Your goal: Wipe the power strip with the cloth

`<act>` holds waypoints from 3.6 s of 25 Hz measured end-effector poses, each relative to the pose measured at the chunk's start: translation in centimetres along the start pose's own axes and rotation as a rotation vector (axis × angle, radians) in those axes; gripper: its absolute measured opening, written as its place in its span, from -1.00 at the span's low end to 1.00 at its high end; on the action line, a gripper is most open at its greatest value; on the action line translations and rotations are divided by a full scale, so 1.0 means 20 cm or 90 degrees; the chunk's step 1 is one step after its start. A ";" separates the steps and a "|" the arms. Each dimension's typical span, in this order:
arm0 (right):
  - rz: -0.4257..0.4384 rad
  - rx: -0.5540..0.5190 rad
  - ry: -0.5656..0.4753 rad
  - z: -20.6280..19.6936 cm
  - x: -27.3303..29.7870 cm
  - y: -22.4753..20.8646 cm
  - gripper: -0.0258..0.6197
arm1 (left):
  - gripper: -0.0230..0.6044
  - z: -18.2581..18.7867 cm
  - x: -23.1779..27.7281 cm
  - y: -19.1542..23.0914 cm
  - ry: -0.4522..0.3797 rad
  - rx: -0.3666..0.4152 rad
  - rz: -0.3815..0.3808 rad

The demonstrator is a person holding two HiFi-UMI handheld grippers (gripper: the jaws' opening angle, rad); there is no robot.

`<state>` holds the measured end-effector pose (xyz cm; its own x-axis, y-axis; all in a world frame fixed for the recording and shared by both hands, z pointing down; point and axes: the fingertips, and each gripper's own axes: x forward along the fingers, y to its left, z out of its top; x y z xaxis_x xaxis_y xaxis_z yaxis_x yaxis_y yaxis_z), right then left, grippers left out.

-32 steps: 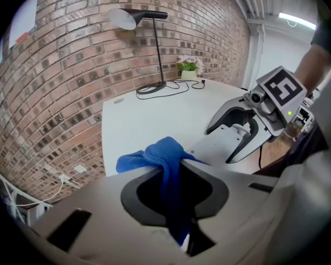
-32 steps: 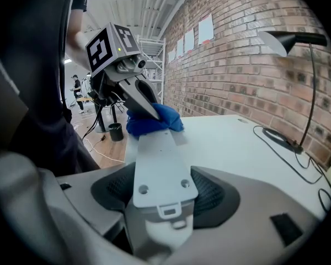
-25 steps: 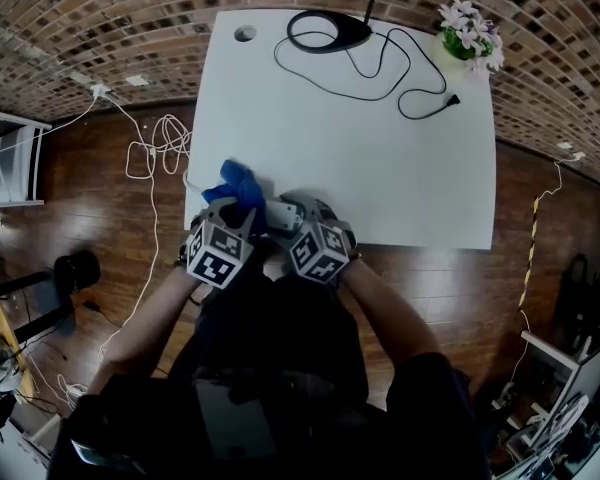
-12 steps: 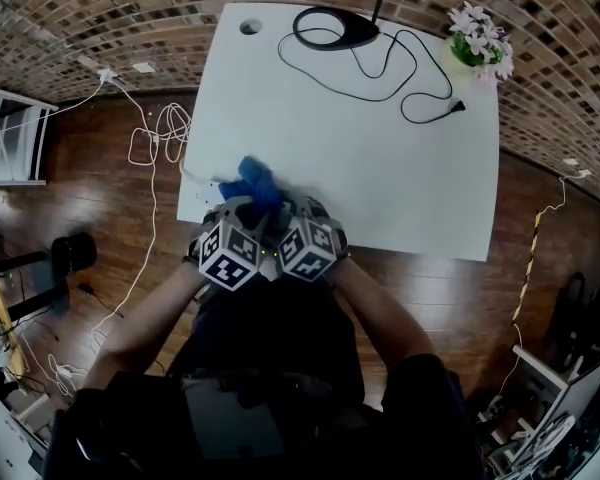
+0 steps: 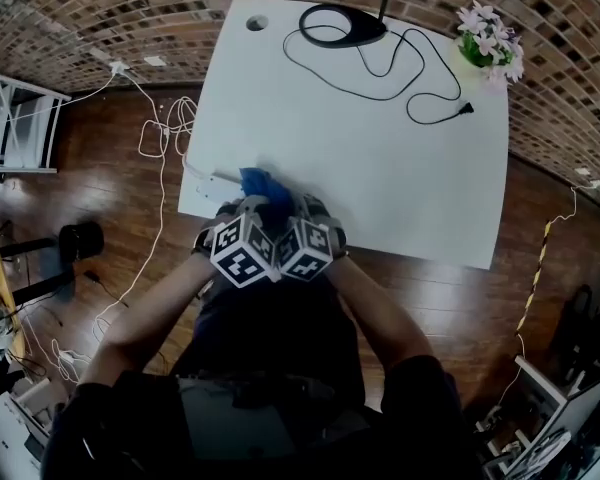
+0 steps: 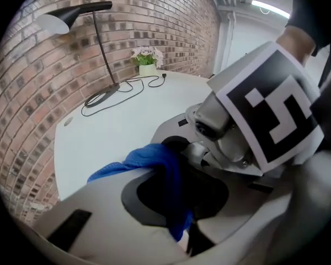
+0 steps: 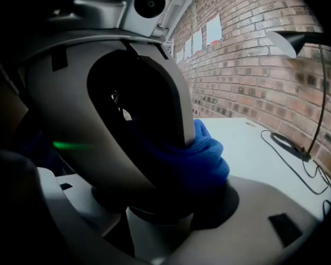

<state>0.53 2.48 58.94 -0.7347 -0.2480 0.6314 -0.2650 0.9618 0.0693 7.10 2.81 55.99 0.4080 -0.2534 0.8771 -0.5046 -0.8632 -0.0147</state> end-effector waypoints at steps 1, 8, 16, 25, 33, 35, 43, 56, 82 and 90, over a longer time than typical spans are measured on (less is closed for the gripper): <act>-0.001 -0.004 -0.002 0.00 0.00 0.00 -0.01 | -0.76 0.00 0.00 0.00 -0.002 -0.004 -0.004; 0.002 -0.008 -0.003 0.00 0.01 0.00 -0.02 | -0.76 -0.01 0.00 0.01 0.003 -0.025 -0.013; 0.003 -0.004 -0.005 0.03 0.01 0.00 -0.03 | -0.75 -0.03 -0.02 0.05 -0.015 -0.068 -0.010; 0.009 -0.004 -0.004 0.02 0.00 0.02 -0.04 | -0.75 -0.19 -0.11 0.23 -0.029 -0.136 0.054; 0.015 0.002 0.004 0.02 0.01 0.01 -0.04 | -0.75 -0.33 -0.17 0.38 0.013 -0.145 0.094; 0.016 0.004 0.007 0.02 0.01 0.01 -0.04 | -0.75 -0.37 -0.19 0.42 0.020 -0.150 0.101; 0.019 0.011 0.013 0.02 0.02 0.01 -0.04 | -0.75 -0.46 -0.25 0.51 0.019 -0.172 0.111; 0.029 0.030 0.061 0.02 0.02 0.00 -0.04 | -0.75 -0.54 -0.31 0.60 -0.037 -0.168 0.068; 0.008 0.066 0.136 0.01 0.01 -0.02 -0.02 | -0.74 -0.59 -0.36 0.71 -0.170 -0.238 0.075; 0.001 0.071 0.083 0.02 0.01 -0.02 -0.02 | -0.75 -0.59 -0.35 0.70 -0.129 -0.203 0.118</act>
<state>0.20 2.07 58.71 -0.6497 -0.2227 0.7268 -0.3367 0.9415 -0.0125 -11.81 -2.43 55.18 0.4132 -0.5004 0.7609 -0.7808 -0.6247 0.0132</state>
